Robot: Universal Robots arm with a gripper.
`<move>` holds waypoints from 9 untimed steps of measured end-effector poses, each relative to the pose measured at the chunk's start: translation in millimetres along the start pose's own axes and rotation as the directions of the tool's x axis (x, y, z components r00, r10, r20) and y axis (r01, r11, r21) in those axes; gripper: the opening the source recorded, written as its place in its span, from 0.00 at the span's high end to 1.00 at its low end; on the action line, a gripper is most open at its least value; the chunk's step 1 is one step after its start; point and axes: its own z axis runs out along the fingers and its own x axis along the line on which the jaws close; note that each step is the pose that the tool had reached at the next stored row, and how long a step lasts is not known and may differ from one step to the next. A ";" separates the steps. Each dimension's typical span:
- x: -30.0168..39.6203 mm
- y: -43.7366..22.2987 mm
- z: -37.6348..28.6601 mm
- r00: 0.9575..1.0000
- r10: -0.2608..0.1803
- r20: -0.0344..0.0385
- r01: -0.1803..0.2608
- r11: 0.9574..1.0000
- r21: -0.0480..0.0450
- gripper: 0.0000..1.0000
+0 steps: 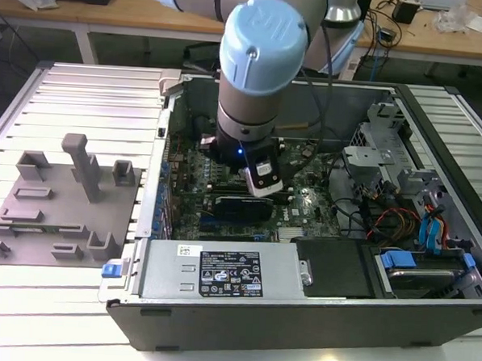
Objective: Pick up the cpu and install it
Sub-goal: 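Install the second cpu locking lever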
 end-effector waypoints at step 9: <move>-10.3 6.9 -11.6 1.000 0.021 0.021 -0.024 0.990 0.140 0.89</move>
